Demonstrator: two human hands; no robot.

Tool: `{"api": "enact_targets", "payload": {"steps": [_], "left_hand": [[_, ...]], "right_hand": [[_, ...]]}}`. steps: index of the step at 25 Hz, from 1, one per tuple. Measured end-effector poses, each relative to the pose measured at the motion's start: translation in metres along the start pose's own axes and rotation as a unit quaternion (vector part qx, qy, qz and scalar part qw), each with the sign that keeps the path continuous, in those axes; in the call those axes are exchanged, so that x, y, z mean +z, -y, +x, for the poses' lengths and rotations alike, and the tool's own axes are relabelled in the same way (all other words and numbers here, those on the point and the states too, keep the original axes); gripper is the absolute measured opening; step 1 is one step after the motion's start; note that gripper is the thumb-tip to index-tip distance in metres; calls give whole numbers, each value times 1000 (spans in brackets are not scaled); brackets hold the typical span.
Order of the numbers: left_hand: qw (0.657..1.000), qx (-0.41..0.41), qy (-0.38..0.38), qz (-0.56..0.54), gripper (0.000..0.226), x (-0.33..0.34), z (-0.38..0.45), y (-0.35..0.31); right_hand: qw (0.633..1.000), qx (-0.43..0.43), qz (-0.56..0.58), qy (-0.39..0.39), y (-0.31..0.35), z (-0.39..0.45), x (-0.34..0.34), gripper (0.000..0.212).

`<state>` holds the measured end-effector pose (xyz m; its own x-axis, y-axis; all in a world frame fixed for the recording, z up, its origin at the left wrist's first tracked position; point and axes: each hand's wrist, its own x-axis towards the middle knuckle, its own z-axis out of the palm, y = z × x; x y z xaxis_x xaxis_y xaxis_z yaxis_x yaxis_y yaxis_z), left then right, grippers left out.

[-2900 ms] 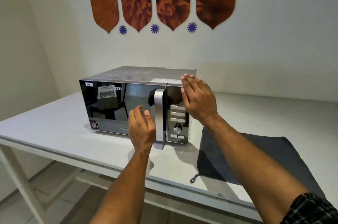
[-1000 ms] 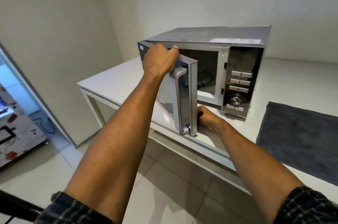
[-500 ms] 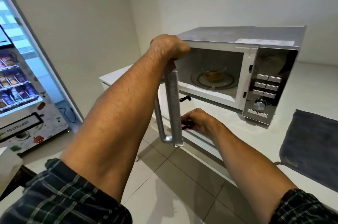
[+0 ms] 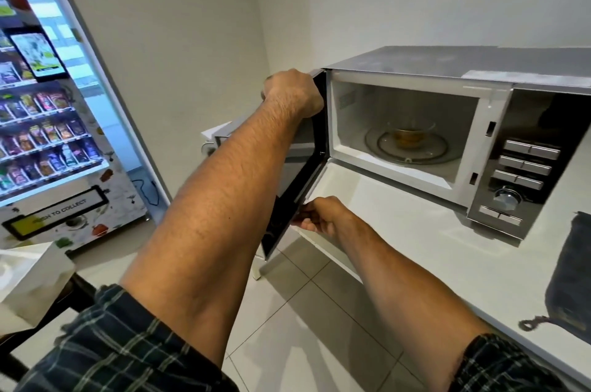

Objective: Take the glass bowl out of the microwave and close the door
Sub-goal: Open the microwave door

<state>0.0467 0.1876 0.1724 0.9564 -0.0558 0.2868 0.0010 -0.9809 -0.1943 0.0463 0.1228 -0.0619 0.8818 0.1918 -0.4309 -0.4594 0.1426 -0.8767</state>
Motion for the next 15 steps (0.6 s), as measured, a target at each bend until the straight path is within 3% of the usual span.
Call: {"api": "enact_targets", "payload": {"steps": [6, 15], "left_hand": [[992, -48, -98, -56, 11, 28, 9, 29], [973, -51, -195, -116, 19, 68, 22, 72]], "right_hand": [[996, -9, 82, 40, -2, 22, 38, 13], [996, -25, 86, 28, -4, 50, 75, 17]]}}
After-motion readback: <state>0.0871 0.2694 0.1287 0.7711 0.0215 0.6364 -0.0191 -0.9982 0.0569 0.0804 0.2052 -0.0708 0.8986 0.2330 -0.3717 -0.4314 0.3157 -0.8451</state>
